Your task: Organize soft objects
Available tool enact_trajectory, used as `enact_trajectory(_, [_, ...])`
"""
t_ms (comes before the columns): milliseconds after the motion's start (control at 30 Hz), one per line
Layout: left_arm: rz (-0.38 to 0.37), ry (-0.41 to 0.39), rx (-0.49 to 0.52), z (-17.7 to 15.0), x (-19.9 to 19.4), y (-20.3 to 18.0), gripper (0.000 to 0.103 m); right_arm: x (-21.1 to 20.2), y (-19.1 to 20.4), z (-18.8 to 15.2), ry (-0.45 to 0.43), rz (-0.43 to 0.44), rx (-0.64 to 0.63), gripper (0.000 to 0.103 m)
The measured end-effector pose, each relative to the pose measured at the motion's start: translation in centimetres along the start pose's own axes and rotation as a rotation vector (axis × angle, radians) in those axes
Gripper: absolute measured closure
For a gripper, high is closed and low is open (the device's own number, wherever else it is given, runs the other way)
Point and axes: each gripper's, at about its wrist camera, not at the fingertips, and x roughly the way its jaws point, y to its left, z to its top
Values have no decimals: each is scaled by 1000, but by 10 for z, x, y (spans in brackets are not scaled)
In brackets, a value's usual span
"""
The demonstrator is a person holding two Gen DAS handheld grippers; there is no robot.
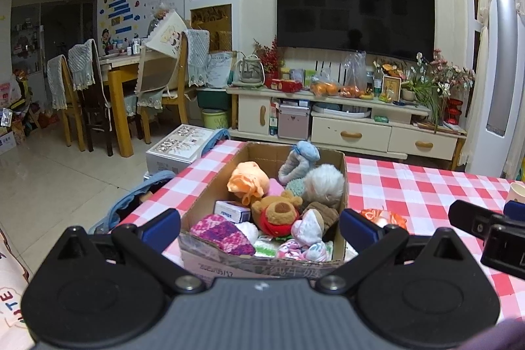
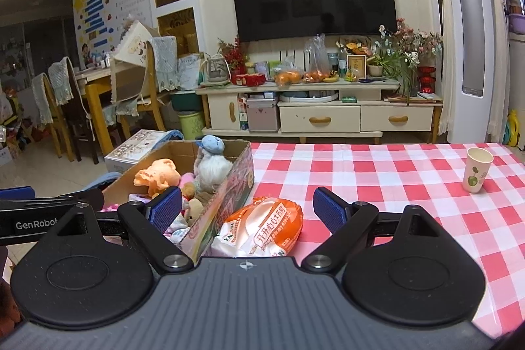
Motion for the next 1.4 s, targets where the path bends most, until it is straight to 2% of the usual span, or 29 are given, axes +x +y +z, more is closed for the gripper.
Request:
enact_trajectory(367, [-7,-42,10,-4,-25,-2,1,-22,6,-5,-26,19,-13,0])
enact_trajectory(767, [-9,-53,17,-7,-31,-8,1,-29,5,-9,-34,23,-16,0])
enact_trajectory(1400, [-34,10,41,-20,-10,-28,1,-20,-11,-22,19,33,35,0])
